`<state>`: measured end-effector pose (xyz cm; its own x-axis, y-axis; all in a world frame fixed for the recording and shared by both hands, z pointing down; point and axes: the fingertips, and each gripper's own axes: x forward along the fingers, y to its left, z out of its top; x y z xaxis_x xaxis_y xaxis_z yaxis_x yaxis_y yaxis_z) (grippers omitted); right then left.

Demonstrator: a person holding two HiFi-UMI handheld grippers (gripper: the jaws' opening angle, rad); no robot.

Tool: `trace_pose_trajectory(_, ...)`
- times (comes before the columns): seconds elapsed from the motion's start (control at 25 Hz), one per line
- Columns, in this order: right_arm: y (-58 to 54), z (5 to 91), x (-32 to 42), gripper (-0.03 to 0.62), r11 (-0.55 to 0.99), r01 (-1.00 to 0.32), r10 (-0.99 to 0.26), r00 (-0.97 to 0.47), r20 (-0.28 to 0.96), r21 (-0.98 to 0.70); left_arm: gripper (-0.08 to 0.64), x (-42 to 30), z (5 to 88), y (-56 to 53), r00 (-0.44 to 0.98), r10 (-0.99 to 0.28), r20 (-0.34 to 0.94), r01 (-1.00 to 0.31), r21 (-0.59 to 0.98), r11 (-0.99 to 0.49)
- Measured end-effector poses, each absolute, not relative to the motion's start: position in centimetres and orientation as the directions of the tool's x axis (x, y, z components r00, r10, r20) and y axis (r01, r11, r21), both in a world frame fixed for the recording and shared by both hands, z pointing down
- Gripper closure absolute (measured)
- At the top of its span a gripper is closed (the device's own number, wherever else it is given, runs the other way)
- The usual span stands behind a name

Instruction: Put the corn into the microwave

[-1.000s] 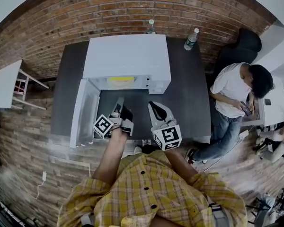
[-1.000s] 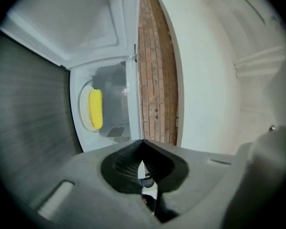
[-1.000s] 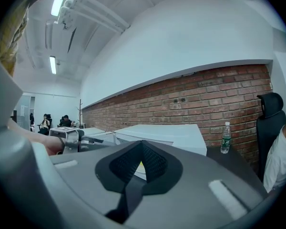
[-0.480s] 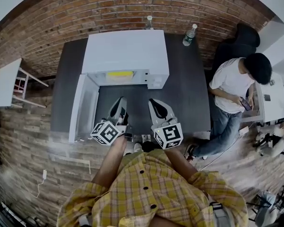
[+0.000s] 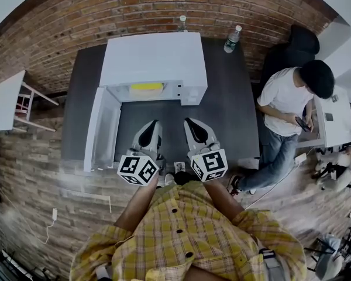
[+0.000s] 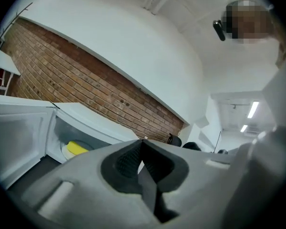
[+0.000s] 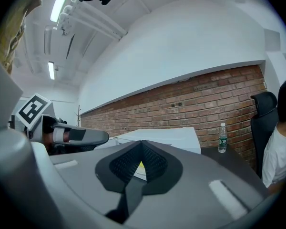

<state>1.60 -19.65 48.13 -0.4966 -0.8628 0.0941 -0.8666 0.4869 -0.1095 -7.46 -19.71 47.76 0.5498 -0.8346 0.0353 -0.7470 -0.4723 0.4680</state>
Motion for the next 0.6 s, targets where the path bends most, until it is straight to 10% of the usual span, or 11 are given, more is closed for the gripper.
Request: trace_pose_trajectory(0.6,-18.3,46.9,1.4,0.589,0.502,-0.859,-0.859,-0.509,0.054,-0.103,0.563,-6.2,46.5,-17.6,0.519,-0.852,0.071,-0.846,0.183,-0.500)
